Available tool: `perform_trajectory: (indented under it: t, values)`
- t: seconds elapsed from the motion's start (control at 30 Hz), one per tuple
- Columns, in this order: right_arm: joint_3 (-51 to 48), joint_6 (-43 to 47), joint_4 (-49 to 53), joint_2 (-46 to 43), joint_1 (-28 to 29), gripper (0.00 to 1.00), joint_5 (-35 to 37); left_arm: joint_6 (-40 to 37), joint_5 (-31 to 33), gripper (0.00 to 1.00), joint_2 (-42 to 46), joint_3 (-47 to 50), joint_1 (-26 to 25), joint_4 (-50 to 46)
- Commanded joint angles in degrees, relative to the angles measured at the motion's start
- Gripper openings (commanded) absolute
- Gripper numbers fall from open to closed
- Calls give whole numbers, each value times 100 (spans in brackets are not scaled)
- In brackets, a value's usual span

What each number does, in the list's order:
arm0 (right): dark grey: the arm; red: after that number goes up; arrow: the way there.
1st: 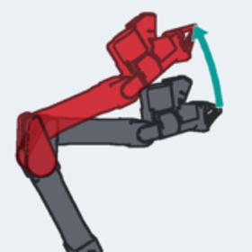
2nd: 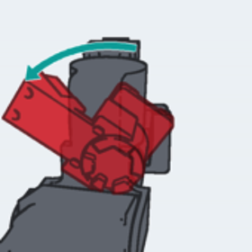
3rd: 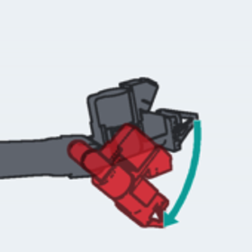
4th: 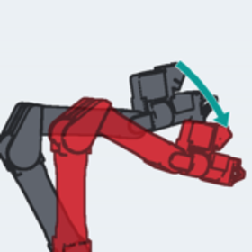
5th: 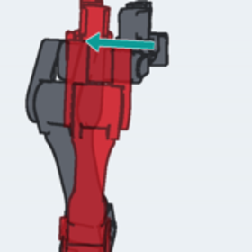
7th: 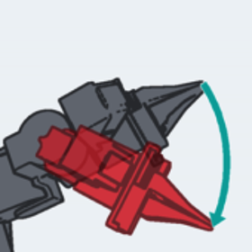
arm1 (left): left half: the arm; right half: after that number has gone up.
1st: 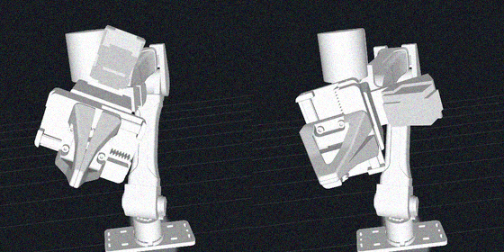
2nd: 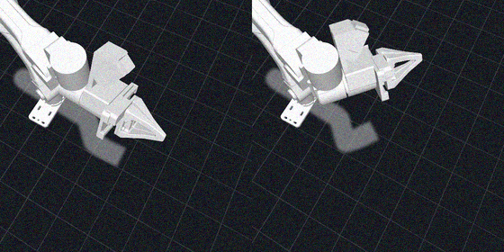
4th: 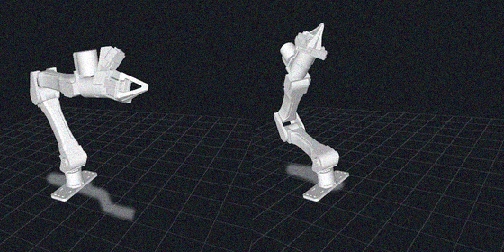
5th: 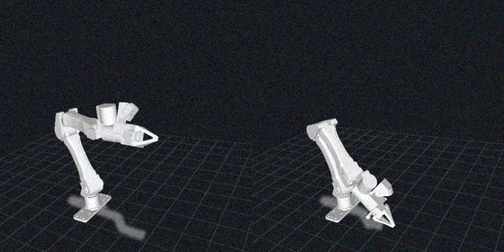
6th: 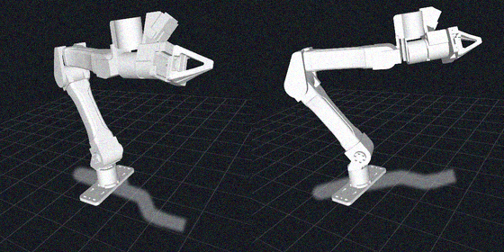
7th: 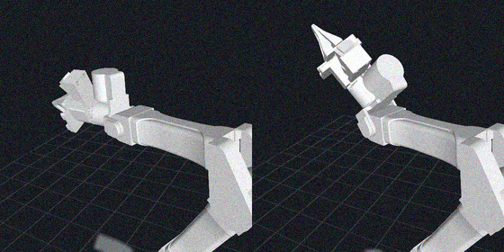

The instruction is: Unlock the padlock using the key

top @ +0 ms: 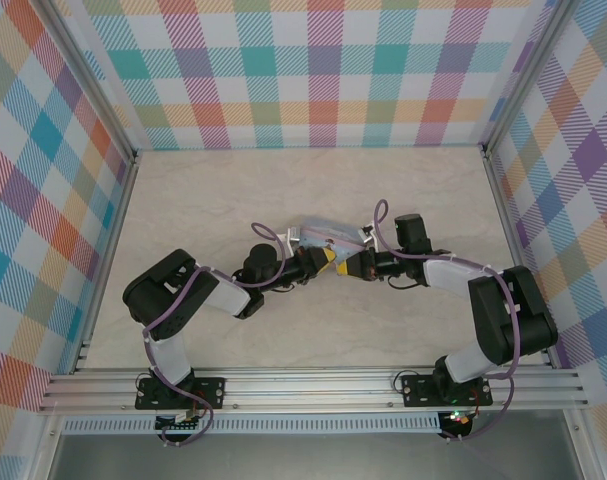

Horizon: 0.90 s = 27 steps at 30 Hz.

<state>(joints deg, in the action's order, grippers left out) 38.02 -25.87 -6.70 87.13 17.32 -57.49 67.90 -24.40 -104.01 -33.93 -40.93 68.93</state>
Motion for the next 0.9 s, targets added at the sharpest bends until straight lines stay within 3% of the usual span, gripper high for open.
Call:
perform_trajectory:
  t: [0.0,0.87]
  values:
    - [172,205,165,78,23,0,54,-145,-89,0,82,3,50,455]
    - [597,203,248,490,92,1,152,-203,-543,0,205,-119,23,438]
